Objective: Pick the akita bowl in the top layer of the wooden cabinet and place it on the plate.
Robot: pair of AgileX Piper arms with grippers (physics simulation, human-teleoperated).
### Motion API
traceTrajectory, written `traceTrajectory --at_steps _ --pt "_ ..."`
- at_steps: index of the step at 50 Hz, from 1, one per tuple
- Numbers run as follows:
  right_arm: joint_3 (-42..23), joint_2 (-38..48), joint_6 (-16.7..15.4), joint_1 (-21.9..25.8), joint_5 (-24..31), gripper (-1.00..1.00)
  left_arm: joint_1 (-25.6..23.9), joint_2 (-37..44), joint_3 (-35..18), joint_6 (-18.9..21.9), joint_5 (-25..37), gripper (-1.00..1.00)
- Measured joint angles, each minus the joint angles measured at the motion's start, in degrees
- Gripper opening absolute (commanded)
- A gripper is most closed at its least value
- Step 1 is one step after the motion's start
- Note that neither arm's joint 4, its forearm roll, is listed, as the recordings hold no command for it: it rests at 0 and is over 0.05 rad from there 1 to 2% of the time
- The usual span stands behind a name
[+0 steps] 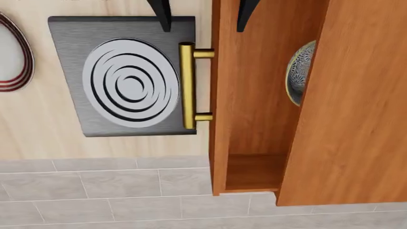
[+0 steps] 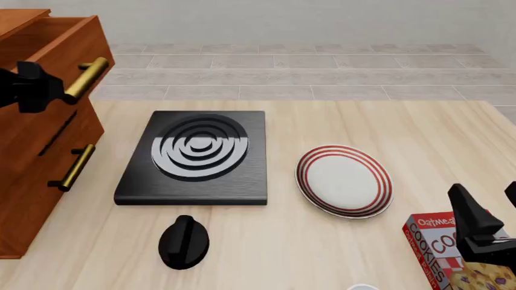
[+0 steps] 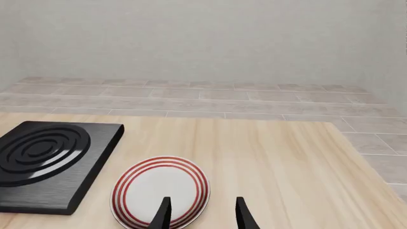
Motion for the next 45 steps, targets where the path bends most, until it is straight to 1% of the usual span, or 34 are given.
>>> traceTrajectory --at_steps 19,23,45 --pt "-0.1 0.4 0.1 -0.2 -0.6 1.00 -3.0 1.3 -0.7 -0.6 -0.1 1.00" --pt "-0.1 0.3 0.1 -0.2 -0.6 1.00 -4.0 2.7 0.1 -0.8 -0.4 1.00" --pt "-0.1 0.2 0.3 -0.5 -0.6 1.00 -6.4 2.7 0.1 -5.2 -0.8 1.00"
